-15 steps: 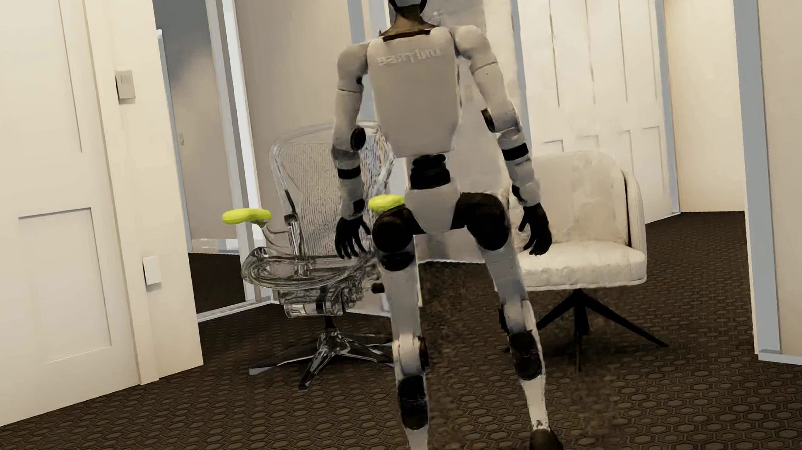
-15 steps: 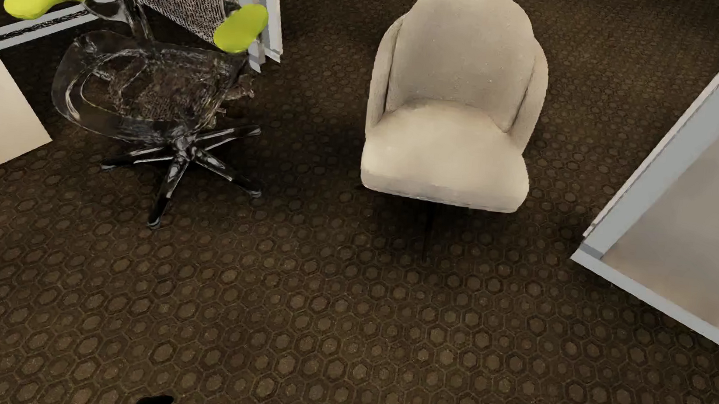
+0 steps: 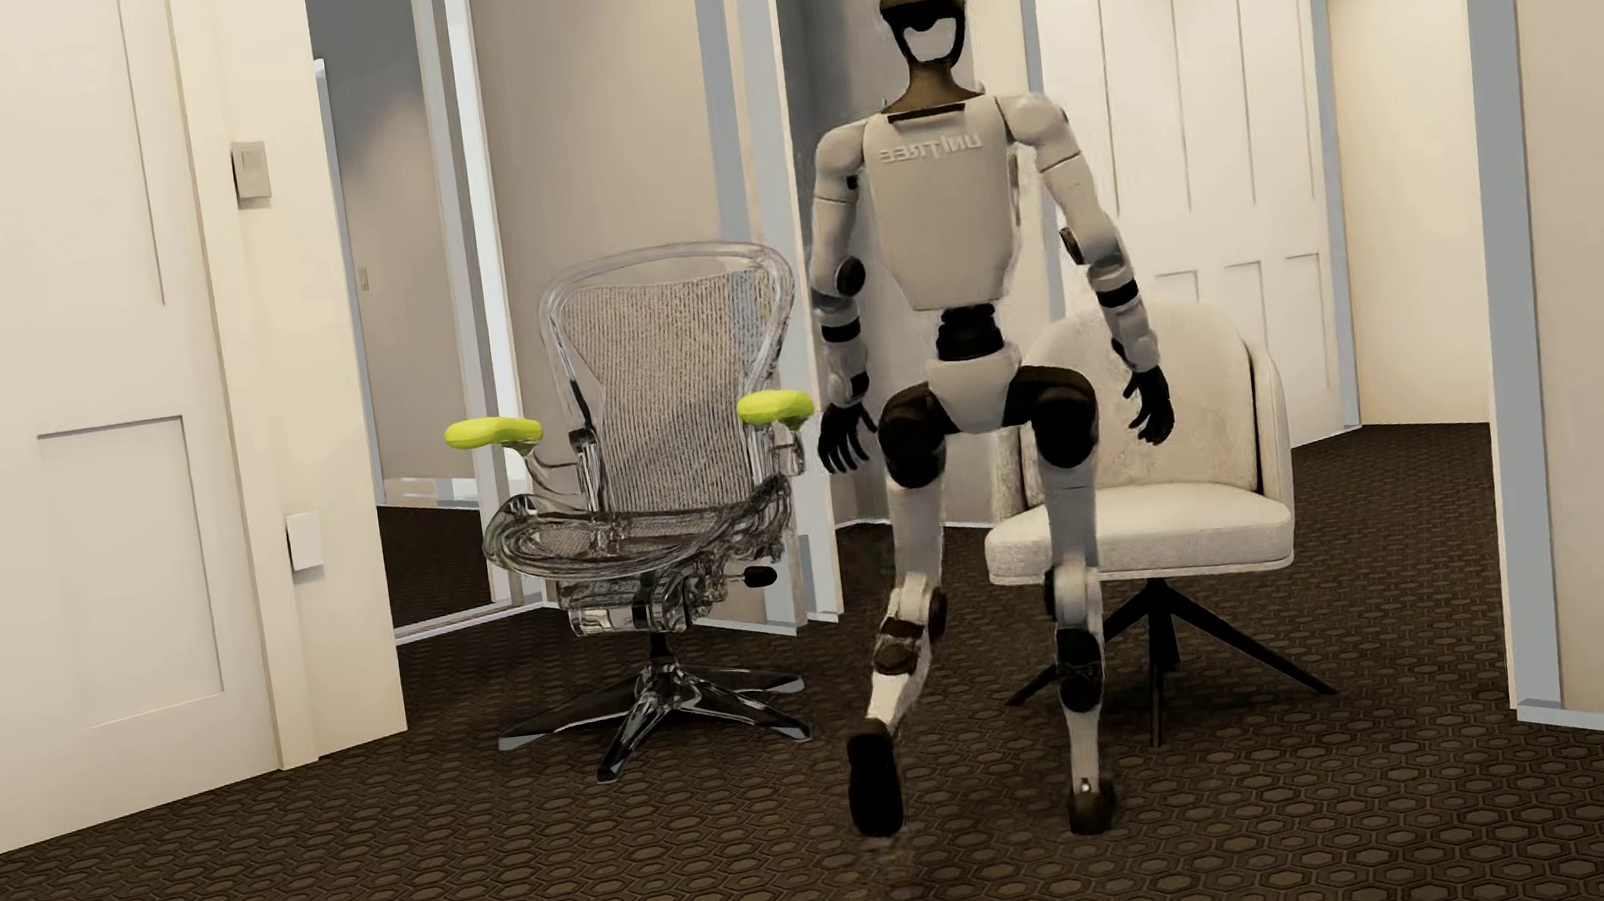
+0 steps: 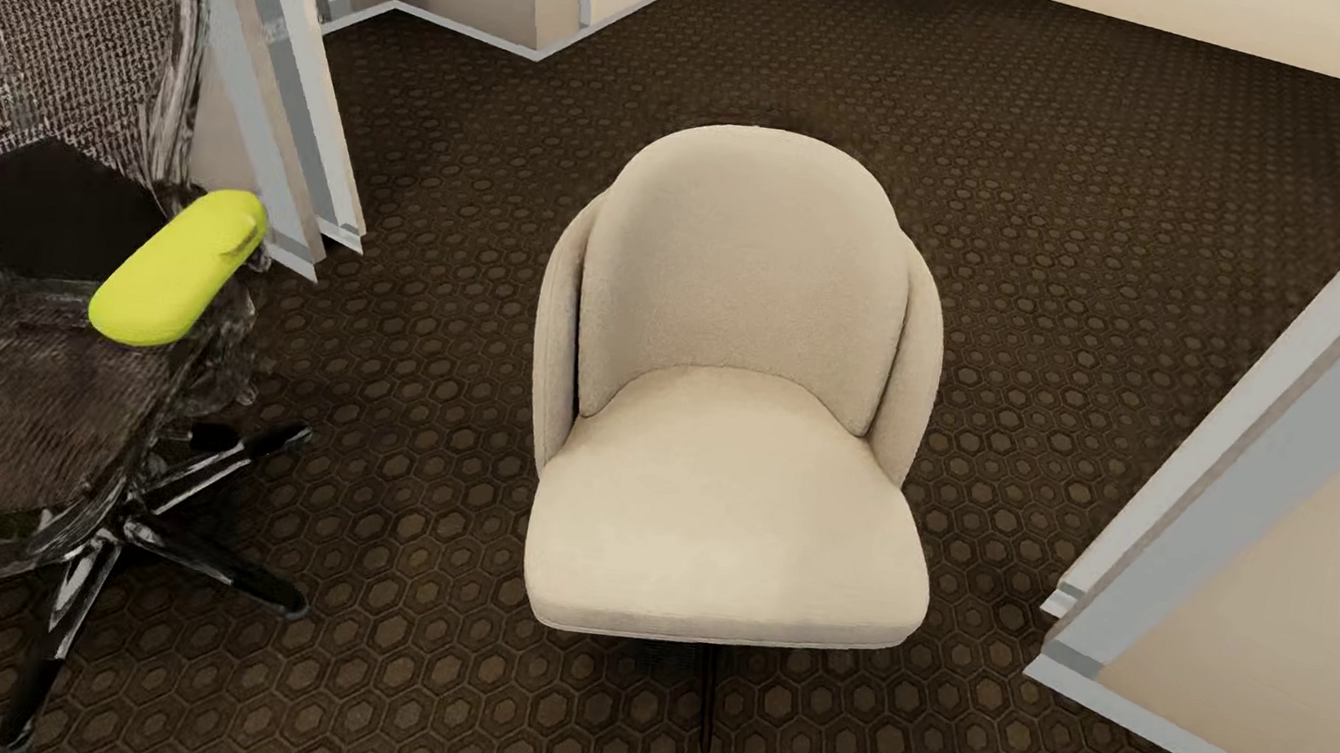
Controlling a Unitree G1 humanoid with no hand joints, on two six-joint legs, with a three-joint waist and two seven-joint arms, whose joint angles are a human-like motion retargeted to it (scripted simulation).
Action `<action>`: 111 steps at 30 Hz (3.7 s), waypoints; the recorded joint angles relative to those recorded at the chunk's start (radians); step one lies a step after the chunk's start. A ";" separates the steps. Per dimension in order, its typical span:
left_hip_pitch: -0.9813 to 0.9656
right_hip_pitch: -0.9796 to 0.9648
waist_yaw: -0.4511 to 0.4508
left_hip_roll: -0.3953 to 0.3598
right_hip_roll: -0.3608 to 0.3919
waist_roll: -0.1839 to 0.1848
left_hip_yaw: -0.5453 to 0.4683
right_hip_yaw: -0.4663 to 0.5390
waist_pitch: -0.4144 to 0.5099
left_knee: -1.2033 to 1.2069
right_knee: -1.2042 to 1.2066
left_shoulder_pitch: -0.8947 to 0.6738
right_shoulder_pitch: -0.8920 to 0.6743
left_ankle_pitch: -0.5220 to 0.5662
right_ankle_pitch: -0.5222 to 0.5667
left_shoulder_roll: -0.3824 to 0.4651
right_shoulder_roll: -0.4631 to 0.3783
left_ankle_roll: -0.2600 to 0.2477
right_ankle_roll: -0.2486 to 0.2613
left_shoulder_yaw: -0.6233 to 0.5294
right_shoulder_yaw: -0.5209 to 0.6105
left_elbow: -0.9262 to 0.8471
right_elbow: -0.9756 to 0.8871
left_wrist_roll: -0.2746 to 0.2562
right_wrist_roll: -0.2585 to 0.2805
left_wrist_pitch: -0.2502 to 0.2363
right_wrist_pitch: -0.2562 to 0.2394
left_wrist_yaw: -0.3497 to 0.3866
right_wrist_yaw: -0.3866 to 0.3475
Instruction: Take a seat on light gray chair
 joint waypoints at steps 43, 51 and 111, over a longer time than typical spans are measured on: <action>-1.077 -1.096 0.022 0.024 -0.438 -0.033 -0.190 0.318 0.584 0.529 1.470 -0.354 -0.237 -0.570 -0.556 0.176 -0.126 -0.091 0.317 -0.032 0.071 -0.410 -0.250 0.138 -0.012 -0.046 0.070 0.192 -0.380; -0.933 -0.899 0.016 0.099 -0.478 -0.023 -0.198 0.250 0.591 0.616 1.501 -0.324 -0.189 -0.585 -0.549 0.098 -0.082 -0.104 0.361 -0.045 0.100 -0.270 -0.167 0.069 -0.063 -0.002 0.084 0.224 -0.289; -0.298 0.614 0.115 -0.086 -0.158 -0.028 0.021 -0.134 0.013 -1.333 -0.284 0.280 -0.173 0.075 -0.325 -0.018 -0.137 -0.030 0.174 0.221 0.116 0.092 -0.074 0.013 -0.071 -0.083 -0.036 -0.053 -0.054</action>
